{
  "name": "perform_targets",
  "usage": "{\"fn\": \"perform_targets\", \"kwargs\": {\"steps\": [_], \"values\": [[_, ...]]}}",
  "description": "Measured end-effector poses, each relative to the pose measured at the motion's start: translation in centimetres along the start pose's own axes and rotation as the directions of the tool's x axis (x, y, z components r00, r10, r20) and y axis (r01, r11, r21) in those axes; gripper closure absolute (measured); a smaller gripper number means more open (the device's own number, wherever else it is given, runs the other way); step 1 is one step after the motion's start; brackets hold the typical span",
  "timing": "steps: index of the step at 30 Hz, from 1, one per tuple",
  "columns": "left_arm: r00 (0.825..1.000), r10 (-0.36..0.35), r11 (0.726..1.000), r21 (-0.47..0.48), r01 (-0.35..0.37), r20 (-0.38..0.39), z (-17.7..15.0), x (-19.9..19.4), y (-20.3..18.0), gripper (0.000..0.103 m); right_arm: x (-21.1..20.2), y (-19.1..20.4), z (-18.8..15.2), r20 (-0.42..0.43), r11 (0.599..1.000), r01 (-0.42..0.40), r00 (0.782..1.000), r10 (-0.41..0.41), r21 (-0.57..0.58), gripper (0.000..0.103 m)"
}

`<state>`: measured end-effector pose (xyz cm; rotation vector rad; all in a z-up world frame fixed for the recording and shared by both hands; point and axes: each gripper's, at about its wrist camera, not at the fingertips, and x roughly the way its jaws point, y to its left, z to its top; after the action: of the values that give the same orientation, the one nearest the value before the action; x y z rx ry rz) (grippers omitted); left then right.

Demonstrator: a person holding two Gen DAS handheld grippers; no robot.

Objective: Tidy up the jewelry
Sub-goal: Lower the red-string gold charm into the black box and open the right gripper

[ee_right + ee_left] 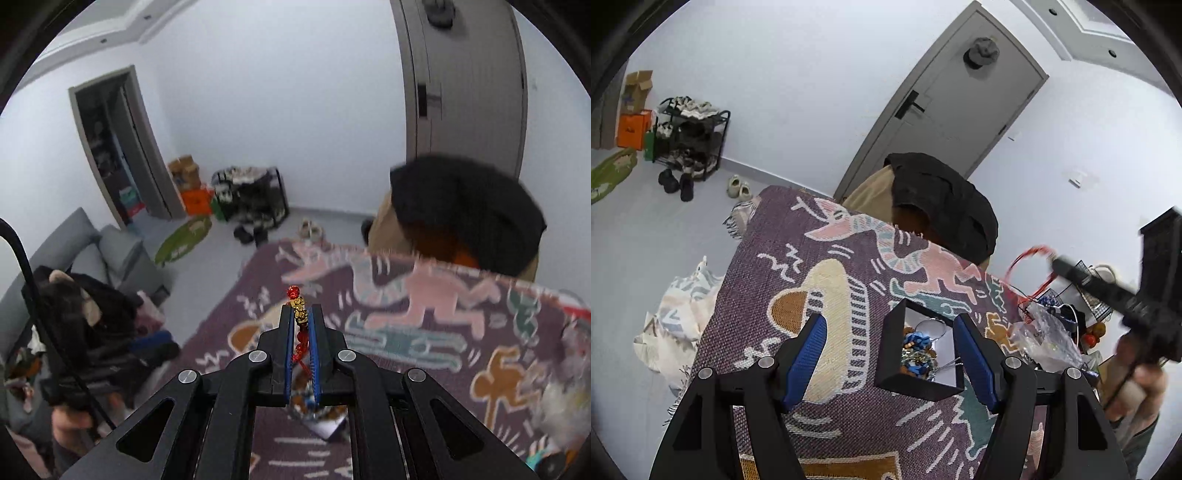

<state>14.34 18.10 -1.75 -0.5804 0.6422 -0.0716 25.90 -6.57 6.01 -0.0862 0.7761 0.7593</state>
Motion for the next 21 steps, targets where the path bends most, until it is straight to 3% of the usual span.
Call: {"fn": "perform_targets", "kwargs": {"steps": [4,6,7,8,21], "values": [[1.000,0.007,1.000,-0.006,-0.008,-0.012,-0.3,0.3,0.3,0.031,3.0,-1.1,-1.7,-0.088,0.999,-0.002,0.996,0.006,0.043,0.091],[1.000,0.009,1.000,-0.008,-0.010,-0.017,-0.3,0.6,0.3,0.031,4.0,-1.6,-2.1,-0.131,0.997,-0.003,0.991,0.012,0.072,0.064],[1.000,0.010,1.000,-0.007,-0.010,-0.019,-0.4,0.7,0.3,0.031,4.2,-2.3,-2.6,-0.132,0.996,0.006,0.991,0.007,0.094,0.044],[1.000,0.011,1.000,-0.004,-0.011,-0.022,-0.4,0.8,0.2,0.031,3.9,-2.7,-3.0,-0.119,0.994,0.018,0.993,-0.005,0.104,0.039],[0.993,-0.026,0.996,0.086,0.036,-0.114,-2.4,4.9,-5.2,0.031,-0.6,-10.4,-8.2,-0.109,0.960,0.112,0.990,-0.087,0.257,0.039]]}}
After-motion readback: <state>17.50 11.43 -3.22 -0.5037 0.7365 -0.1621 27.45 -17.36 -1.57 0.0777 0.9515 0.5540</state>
